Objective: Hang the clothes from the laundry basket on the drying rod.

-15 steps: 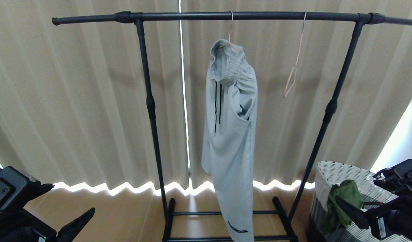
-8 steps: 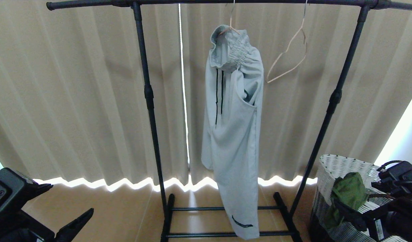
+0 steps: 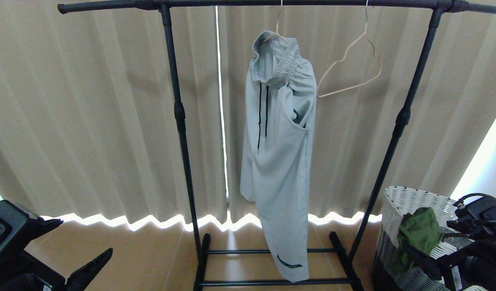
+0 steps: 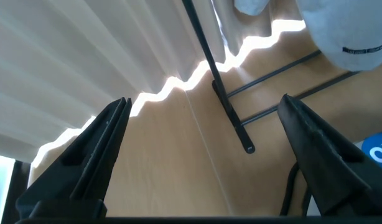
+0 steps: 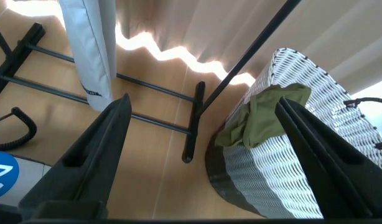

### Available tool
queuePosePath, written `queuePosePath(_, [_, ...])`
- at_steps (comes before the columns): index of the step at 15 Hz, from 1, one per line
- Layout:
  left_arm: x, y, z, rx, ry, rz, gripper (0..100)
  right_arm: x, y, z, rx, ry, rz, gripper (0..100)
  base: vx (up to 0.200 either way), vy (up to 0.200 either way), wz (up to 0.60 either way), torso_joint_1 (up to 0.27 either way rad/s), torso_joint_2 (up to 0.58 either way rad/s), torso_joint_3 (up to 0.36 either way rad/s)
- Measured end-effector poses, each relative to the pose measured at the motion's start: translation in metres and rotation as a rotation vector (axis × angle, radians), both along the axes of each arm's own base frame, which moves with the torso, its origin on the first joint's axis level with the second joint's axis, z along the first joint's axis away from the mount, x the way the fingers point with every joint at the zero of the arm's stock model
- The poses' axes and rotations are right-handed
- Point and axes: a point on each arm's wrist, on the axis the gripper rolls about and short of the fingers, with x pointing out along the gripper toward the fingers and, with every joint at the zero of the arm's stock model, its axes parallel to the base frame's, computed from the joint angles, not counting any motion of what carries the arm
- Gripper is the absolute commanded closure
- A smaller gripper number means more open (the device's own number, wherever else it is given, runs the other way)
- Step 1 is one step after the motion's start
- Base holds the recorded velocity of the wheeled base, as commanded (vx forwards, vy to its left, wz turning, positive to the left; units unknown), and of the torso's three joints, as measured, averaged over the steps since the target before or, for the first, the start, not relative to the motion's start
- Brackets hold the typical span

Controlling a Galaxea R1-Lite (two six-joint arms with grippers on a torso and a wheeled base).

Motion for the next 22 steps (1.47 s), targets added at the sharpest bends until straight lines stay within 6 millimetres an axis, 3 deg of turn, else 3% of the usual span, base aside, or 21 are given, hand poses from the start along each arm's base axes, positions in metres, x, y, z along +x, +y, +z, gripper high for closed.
queuePosePath(4, [0.0, 0.0, 0.0, 0.007, -0.006, -0.003, 0, -0.0005, -0.0001, -0.0009, -0.001, 0.003, 0.0, 0, 0.0, 0.0, 0.0, 0.0, 0.0, 0.0])
queuePosePath(22, [-0.0015, 0.0003, -0.004, 0.014, 0.006, -0.006, 0, -0.0019, -0.0006, -0.0027, -0.004, 0.01, -0.002, 0, 0.0, -0.2, 0.0, 0.002, 0.0, 0.002])
